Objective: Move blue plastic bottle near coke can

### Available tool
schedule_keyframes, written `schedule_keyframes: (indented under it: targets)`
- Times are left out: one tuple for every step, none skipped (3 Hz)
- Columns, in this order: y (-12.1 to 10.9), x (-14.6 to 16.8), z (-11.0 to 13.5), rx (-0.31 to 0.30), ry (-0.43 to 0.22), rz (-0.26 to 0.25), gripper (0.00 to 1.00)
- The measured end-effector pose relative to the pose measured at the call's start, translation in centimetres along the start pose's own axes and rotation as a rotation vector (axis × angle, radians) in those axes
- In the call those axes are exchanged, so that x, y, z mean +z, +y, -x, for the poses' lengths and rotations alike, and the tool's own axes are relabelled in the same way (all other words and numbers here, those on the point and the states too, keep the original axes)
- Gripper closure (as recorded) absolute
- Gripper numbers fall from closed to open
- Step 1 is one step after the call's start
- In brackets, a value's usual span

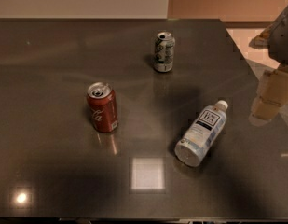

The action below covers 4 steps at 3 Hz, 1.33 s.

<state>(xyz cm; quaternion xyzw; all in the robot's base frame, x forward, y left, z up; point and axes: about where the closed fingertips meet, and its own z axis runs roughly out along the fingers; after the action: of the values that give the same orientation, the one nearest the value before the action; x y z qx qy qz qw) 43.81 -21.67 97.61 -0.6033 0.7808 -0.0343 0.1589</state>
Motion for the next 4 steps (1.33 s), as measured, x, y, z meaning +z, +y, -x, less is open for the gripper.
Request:
schedule_keyframes:
  targets:
    - [0.0,0.0,0.0,0.000,0.000,0.000,0.00]
    - [0.0,-0.1,0.3,-0.014,-0.011,-0.008,0.00]
    - [0.8,0.6,1.4,-0.092,-0.050,0.048,0.00]
    - [2.0,2.4,2.5,-0.213,-0.099,0.121,0.00]
